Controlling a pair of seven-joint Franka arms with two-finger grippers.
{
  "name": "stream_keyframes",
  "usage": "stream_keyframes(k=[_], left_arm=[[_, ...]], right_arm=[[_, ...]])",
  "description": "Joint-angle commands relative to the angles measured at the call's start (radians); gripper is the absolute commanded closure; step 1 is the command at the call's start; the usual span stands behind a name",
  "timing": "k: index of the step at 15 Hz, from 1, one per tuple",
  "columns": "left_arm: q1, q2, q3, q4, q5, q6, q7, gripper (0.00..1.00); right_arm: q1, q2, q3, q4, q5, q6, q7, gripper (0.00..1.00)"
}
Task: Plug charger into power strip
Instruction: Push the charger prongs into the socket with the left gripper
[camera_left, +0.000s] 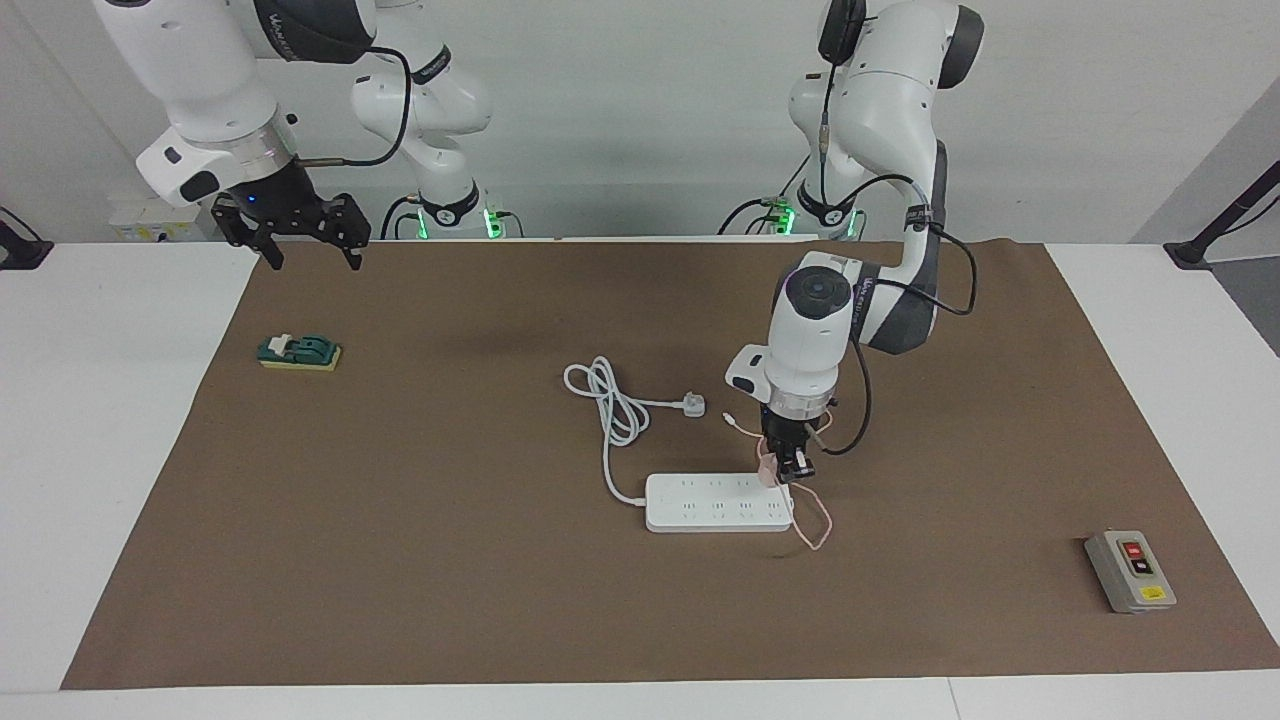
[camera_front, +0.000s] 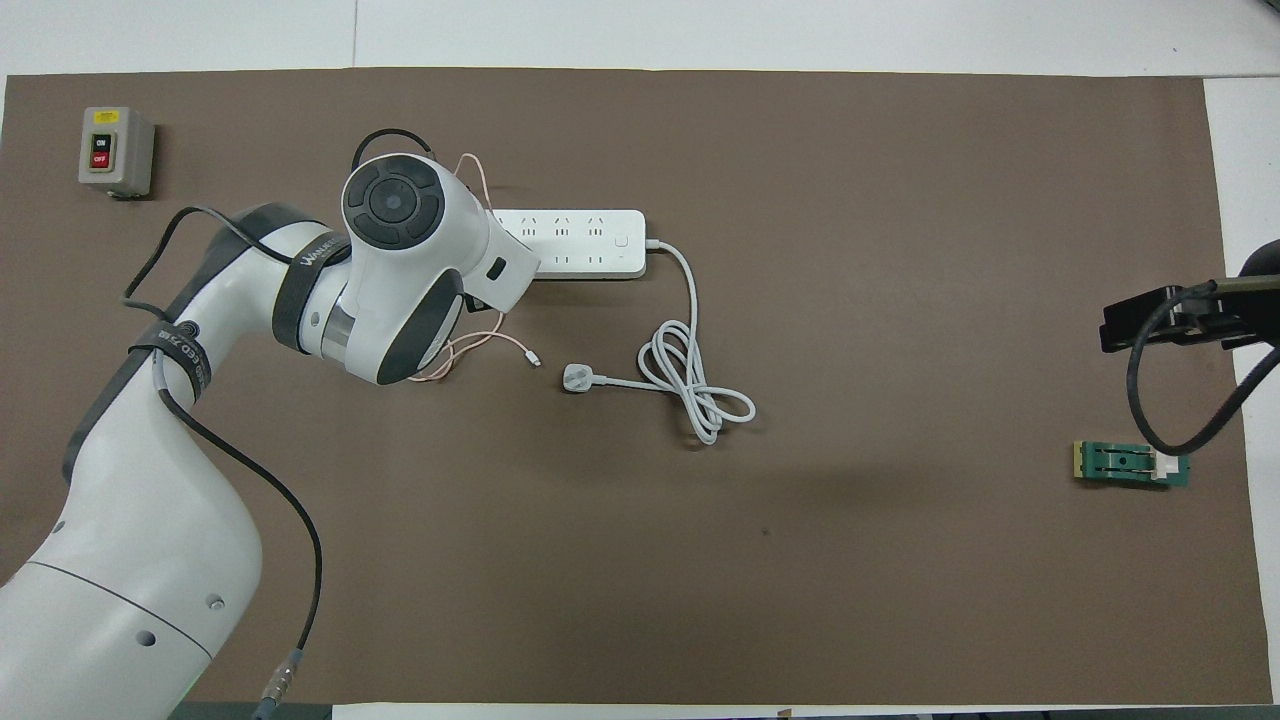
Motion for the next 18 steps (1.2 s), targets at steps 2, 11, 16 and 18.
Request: stream_keyframes(k=[2,11,16,18], left_arm=[[-0.012,0.006,0.014,-0.034,0.027,0.049,-0.029,1.00],[0.005,0.080,0.003,0.097,0.007,-0.109,0.021,1.00],[0.011,0.214,-0.009,0.308,-0.050,-0.241,0.082,1.00],[0.015,0.228,-0.012,0.324,-0.064,-0.241,0.137,1.00]], right_arm=[[-0.007,-0.018,0.005,-0.014,-0.003,-0.013,-0.025,0.00],[-0.006,-0.018,0.005,-0.014,-0.003,-0.013,-0.025,0.00],[-0.004,-0.018,0.005,-0.014,-0.003,-0.013,-0.025,0.00],[-0.004,-0.018,0.005,-0.014,-0.003,-0.013,-0.025,0.00]])
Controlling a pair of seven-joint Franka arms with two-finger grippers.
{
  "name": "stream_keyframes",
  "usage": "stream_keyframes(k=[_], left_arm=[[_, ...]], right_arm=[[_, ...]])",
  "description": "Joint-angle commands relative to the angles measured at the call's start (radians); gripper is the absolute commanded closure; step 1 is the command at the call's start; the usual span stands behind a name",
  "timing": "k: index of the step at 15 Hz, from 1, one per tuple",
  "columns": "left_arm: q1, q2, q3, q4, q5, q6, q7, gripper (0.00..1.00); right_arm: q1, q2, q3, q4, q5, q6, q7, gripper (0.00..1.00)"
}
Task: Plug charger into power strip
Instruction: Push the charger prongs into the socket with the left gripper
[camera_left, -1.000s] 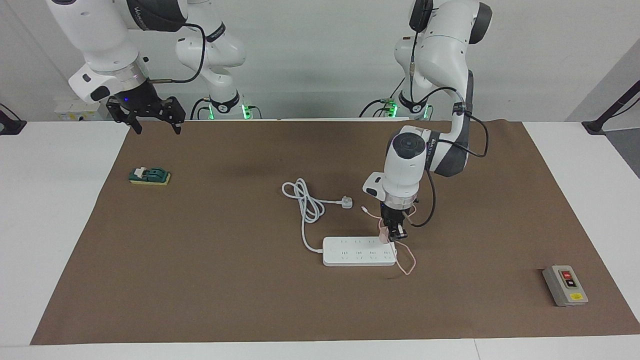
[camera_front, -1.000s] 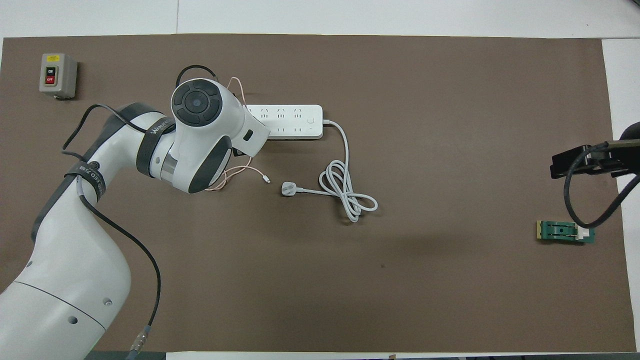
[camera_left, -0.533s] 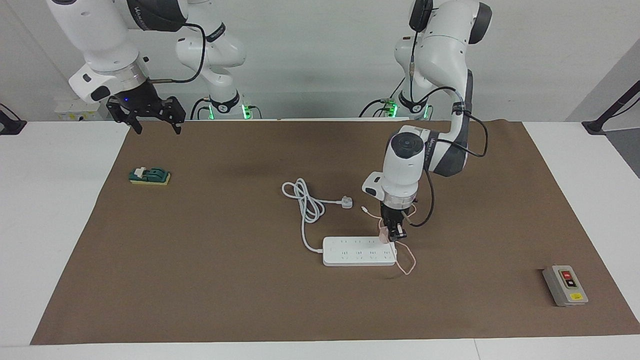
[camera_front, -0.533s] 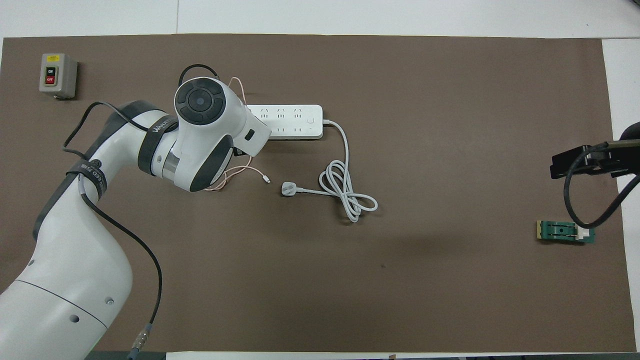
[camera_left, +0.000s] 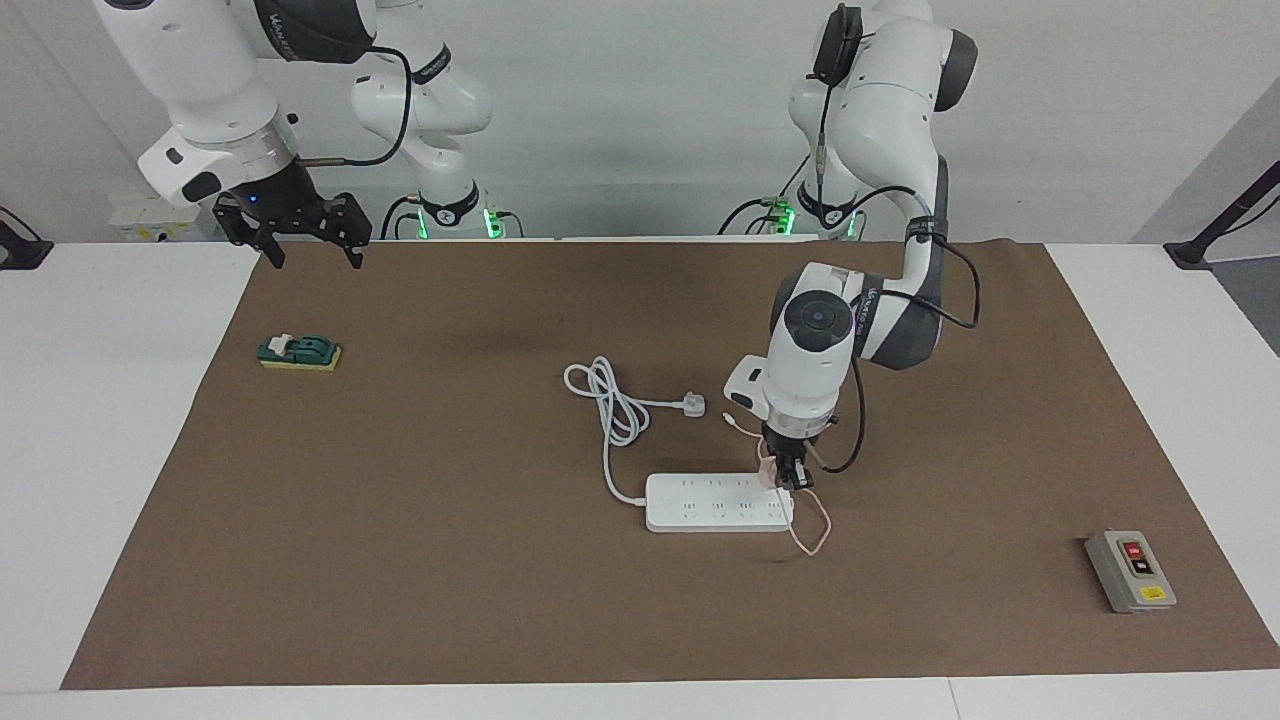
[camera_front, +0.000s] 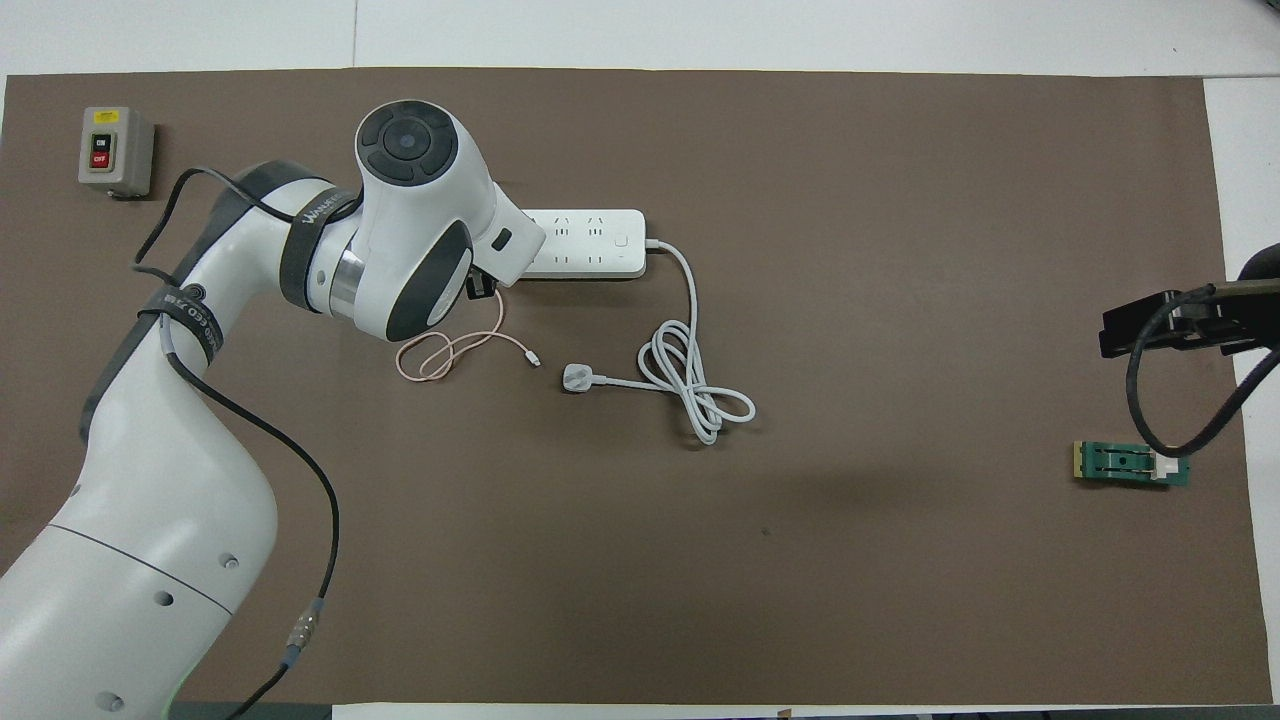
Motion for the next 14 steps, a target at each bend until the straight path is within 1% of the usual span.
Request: stream_keyframes(k=[1,4,7,11,14], left_arm=[[0.024,0.118,-0.006,0.096,-0.020,0.012,0.088,1.00],[0.038,0.150,-0.026,0.127,-0.025,0.015,0.177,1.00],[0.036,0.150,-0.024,0.127,-0.060,0.037,0.260,1.00],[0.042,0.148,-0.021,0.115,-0.075,0.086,0.261,1.00],[0.039,0.142,-0.021,0.116,-0.081,0.075,0.247,1.00]], right_arm=[[-0.005,-0.018,0.003,-0.014,-0.003,-0.008,-0.025,0.00],[-0.005,-0.018,0.003,-0.014,-0.003,-0.010,-0.025,0.00],[-0.005,-0.018,0.003,-0.014,-0.003,-0.010,-0.025,0.00],[-0.005,-0.018,0.003,-0.014,-0.003,-0.010,-0.025,0.00],[-0.005,-0.019,0.005,-0.014,-0.003,-0.011,-0.025,0.00]])
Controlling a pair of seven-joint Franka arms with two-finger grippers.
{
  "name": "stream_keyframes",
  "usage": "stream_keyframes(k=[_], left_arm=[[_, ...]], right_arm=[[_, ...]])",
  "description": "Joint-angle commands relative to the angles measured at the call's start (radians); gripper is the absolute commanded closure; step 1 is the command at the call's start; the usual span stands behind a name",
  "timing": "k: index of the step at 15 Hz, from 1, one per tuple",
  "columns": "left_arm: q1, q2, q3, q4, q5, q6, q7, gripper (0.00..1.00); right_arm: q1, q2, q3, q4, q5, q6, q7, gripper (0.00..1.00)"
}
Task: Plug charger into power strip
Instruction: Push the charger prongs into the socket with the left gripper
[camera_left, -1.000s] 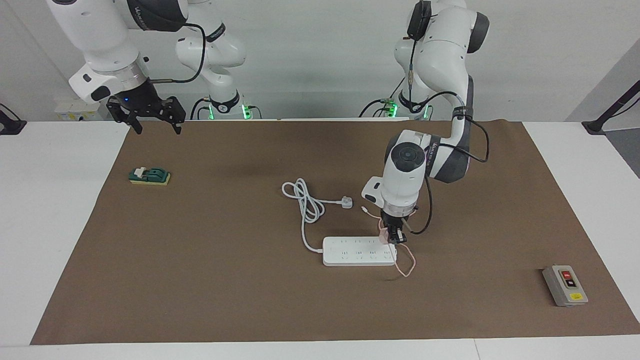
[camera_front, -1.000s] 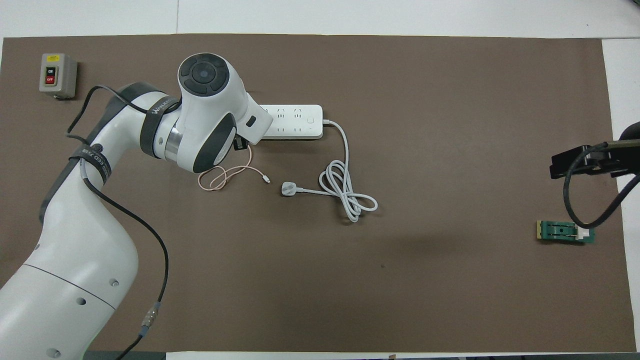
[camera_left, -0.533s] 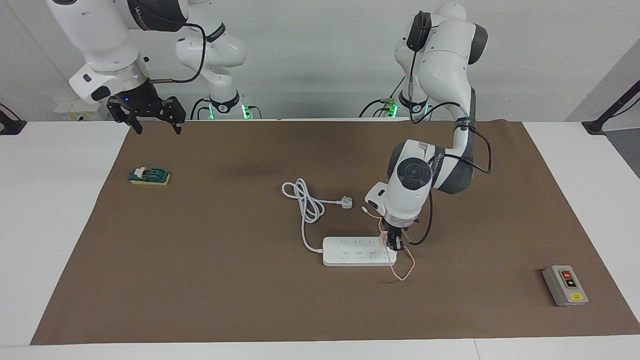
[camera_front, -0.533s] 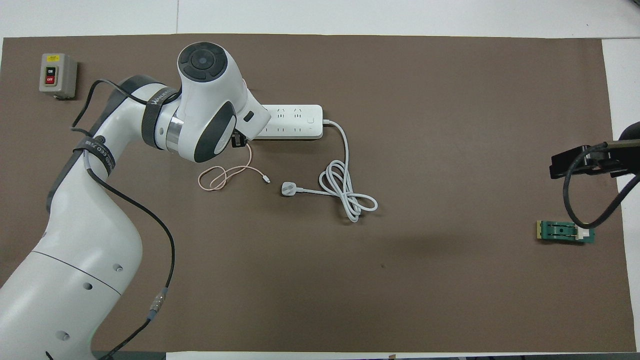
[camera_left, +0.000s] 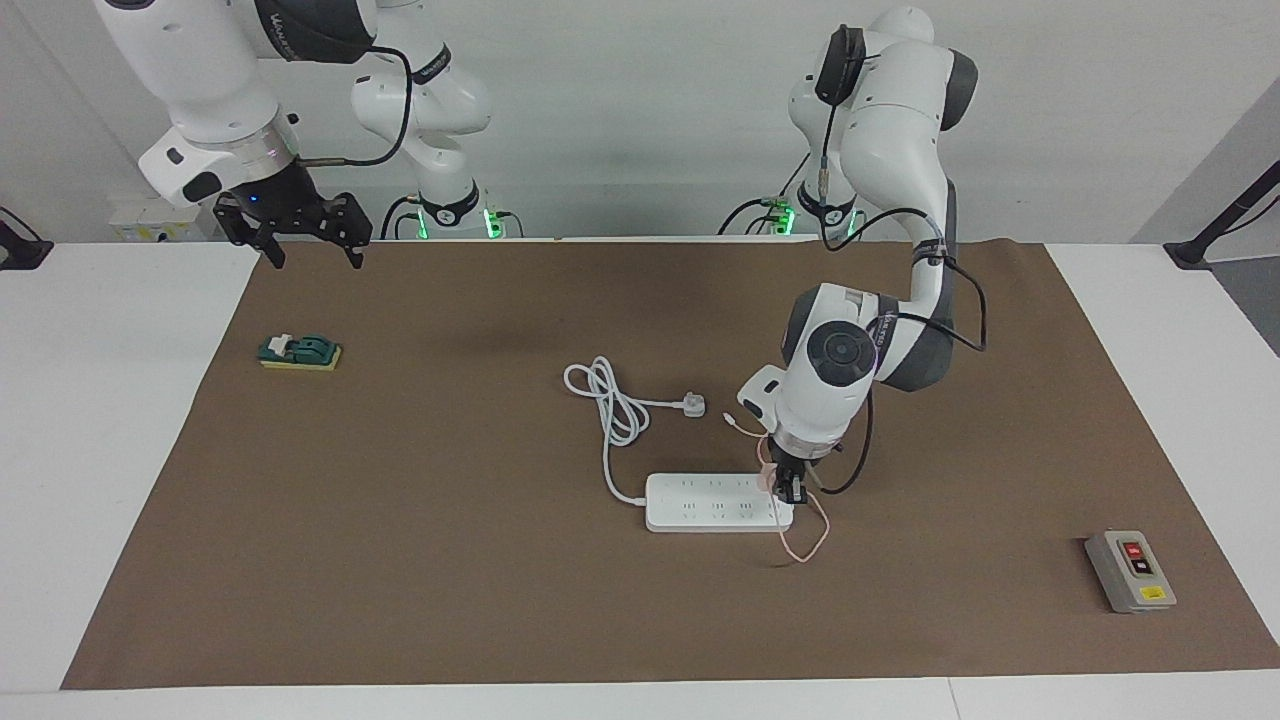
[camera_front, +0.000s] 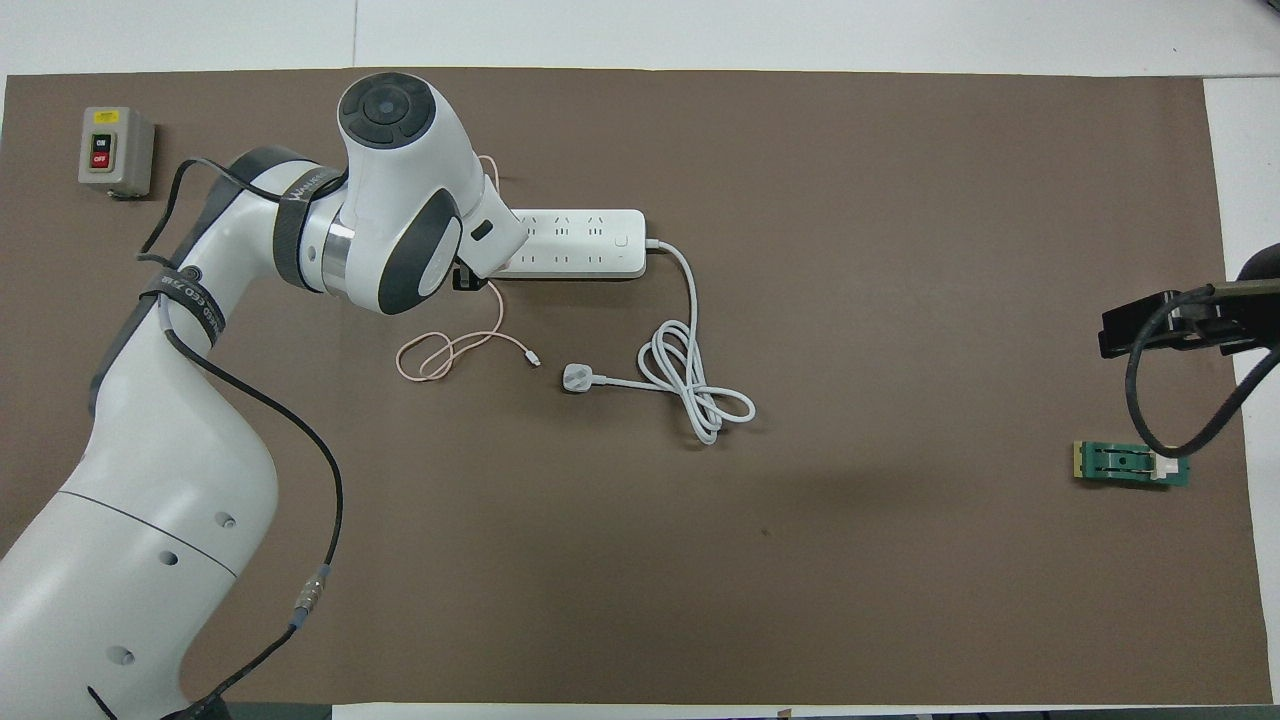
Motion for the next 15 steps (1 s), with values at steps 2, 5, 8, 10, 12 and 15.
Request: stream_keyframes(k=[2,5,8,10,12,15], left_arm=[[0.010,0.080,-0.005,0.054,-0.031,0.108,-0.011,0.75],[0.037,0.053,-0.002,0.056,-0.031,0.097,-0.029,0.45],[0.065,0.011,-0.005,0.054,-0.054,0.084,-0.028,0.00],[0.071,-0.026,-0.004,0.051,-0.071,0.055,-0.031,0.00],[0.103,-0.094,-0.001,0.003,-0.094,0.030,-0.055,0.00],[0.113,-0.216,0.001,-0.051,-0.096,-0.065,-0.184,0.00]], right_arm=[[-0.005,-0.022,0.003,-0.017,-0.003,-0.011,-0.028,0.00],[-0.005,-0.022,0.005,-0.017,-0.003,-0.010,-0.030,0.00],[-0.003,-0.022,0.005,-0.017,-0.003,-0.011,-0.032,0.00],[-0.003,-0.022,0.005,-0.017,-0.003,-0.011,-0.042,0.00],[-0.003,-0.022,0.005,-0.017,-0.003,-0.011,-0.053,0.00],[-0.003,-0.022,0.005,-0.017,-0.003,-0.010,-0.050,0.00]])
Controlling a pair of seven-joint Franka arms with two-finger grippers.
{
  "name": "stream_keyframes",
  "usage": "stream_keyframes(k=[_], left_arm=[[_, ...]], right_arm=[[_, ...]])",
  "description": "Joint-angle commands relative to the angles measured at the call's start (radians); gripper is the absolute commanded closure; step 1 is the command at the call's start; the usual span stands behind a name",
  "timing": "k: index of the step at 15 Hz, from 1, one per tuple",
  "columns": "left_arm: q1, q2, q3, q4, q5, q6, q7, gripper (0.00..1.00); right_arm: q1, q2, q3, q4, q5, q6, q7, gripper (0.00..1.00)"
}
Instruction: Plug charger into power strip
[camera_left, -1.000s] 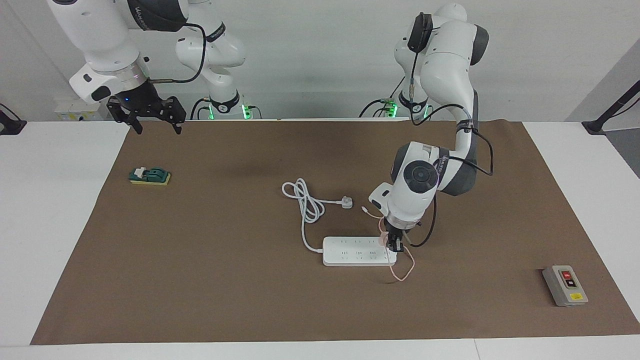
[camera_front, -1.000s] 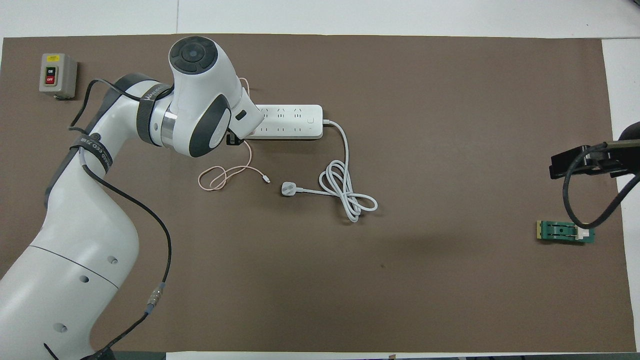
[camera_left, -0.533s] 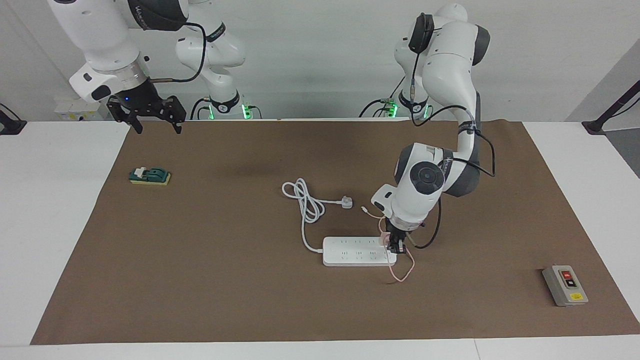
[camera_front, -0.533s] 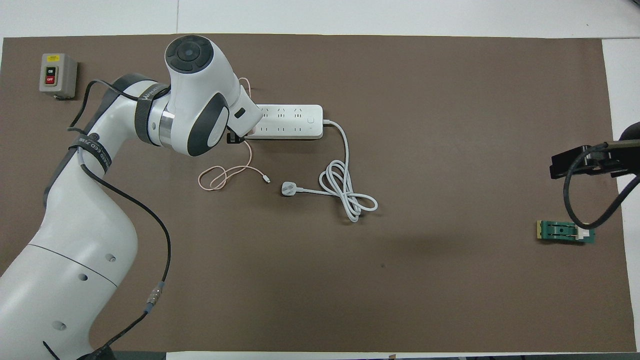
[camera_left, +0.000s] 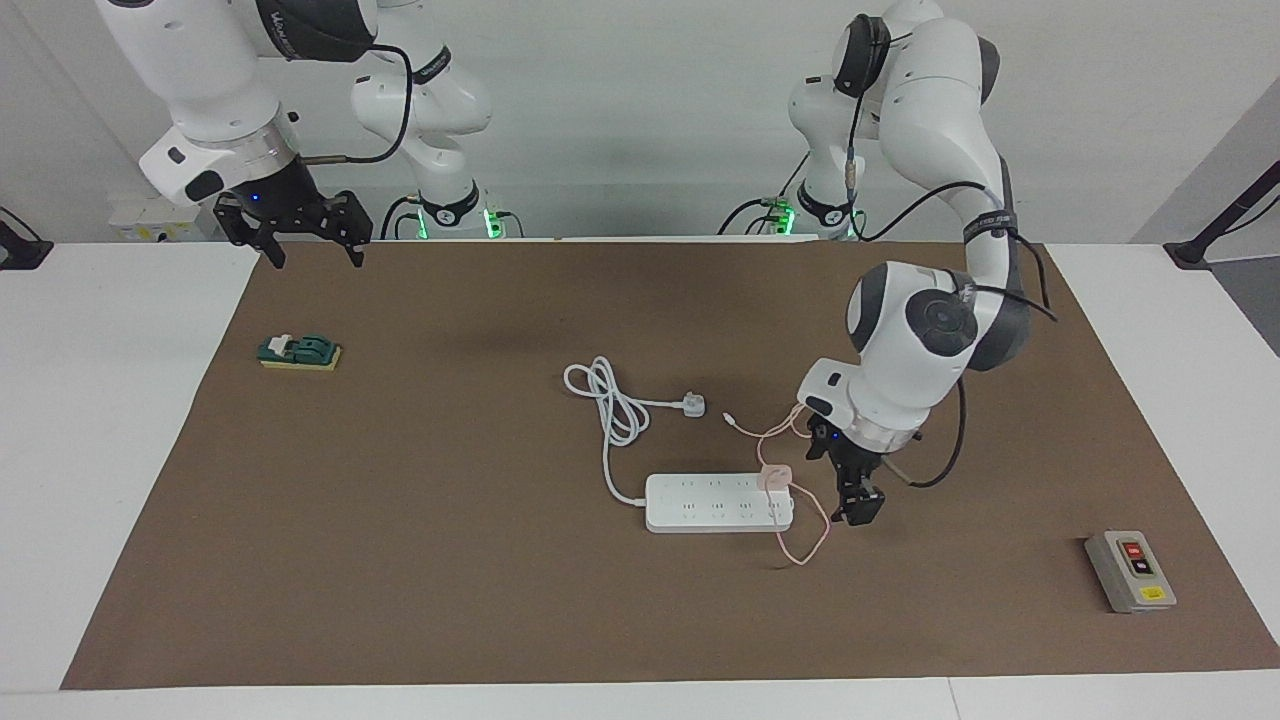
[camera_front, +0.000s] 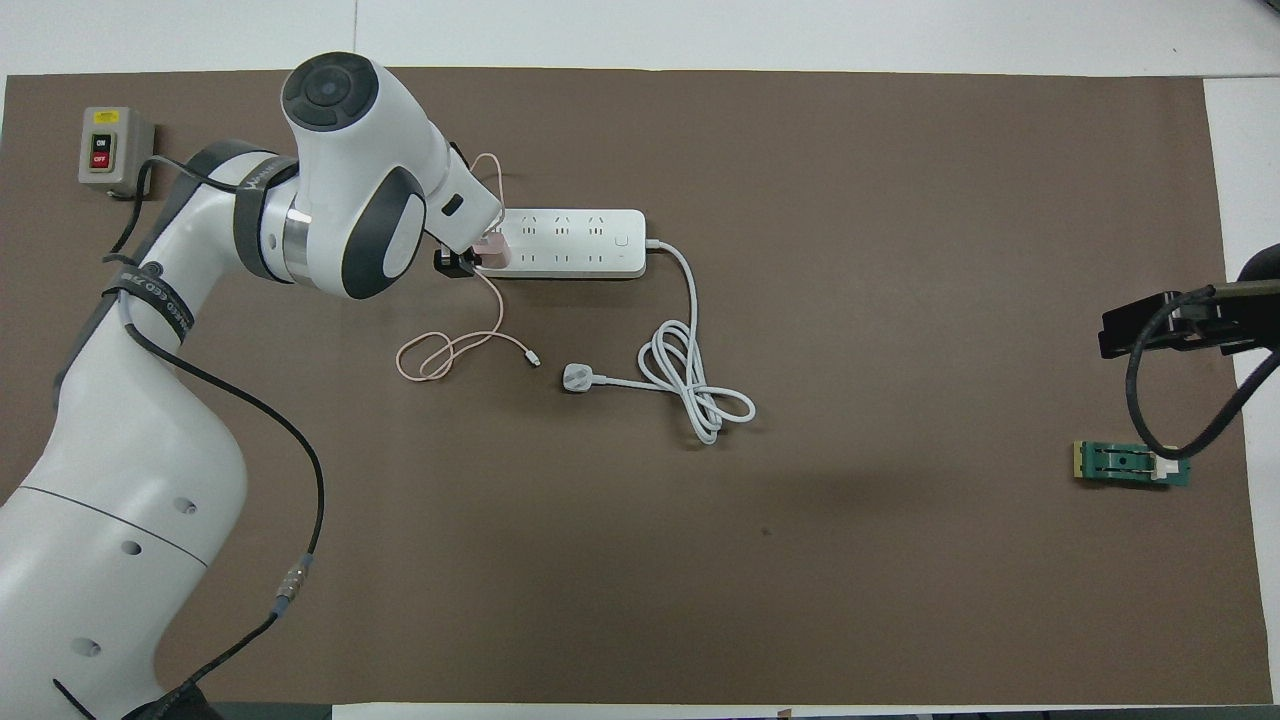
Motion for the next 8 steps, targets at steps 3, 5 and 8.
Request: stream_keyframes(k=[3,5,8], left_arm=[[0.043,-0.221,0.000,-0.079,-0.013,-0.243,-0.268,0.00],[0.074,-0.294,0.002,-0.077,-0.015,-0.346,-0.303,0.00],[0.123,-0.391,0.002,-0.080,-0.013,-0.499,-0.458,0.00]], right_arm=[[-0.004,-0.020,0.003,-0.017,-0.003,-0.010,-0.026,0.00],[-0.002,-0.020,0.003,-0.017,-0.003,-0.010,-0.026,0.00],[-0.002,-0.022,0.005,-0.016,-0.003,-0.010,-0.026,0.00]])
